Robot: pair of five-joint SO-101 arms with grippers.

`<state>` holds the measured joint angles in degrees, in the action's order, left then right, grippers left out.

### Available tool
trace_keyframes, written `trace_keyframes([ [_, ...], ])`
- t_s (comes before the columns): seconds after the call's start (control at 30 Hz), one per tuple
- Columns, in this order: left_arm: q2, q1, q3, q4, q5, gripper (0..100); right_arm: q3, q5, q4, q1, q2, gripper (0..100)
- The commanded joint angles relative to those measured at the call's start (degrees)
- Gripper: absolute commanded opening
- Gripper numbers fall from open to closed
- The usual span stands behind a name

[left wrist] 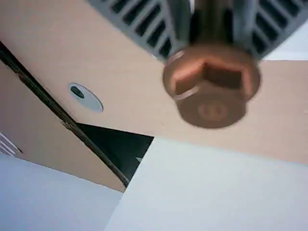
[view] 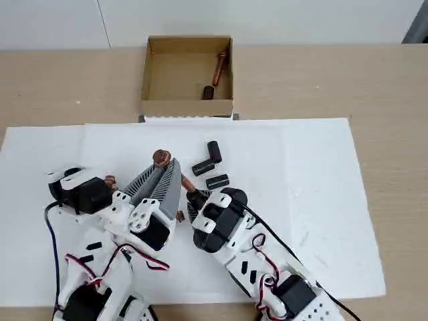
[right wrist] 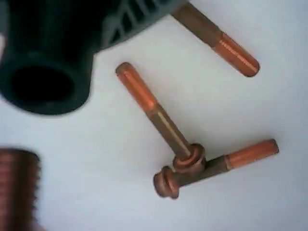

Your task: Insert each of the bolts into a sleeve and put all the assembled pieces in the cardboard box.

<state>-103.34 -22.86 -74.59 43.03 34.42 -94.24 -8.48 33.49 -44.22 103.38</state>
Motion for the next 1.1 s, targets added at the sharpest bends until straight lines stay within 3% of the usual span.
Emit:
trace_keyframes([
  [0.0,-0.62,-0.44,0.22,0.09,0.26,1,3.87,-0.79,-1.54,-0.31,0.48,0.3],
  [0.17,-0.44,-0.44,0.04,1.41,0.26,1,4.22,-4.22,-1.63,0.92,0.57,0.3],
  [0.6,-0.62,-0.7,-4.26,2.64,0.26,1,6.07,-4.48,-1.63,0.92,0.57,0.3],
  [0.83,-0.53,-9.05,-5.76,2.99,0.18,1,6.07,-4.48,-1.63,1.1,0.57,0.3],
  [1.07,-0.7,-11.08,-9.54,7.3,-4.75,1,6.07,-4.57,-1.63,1.1,0.57,0.3],
])
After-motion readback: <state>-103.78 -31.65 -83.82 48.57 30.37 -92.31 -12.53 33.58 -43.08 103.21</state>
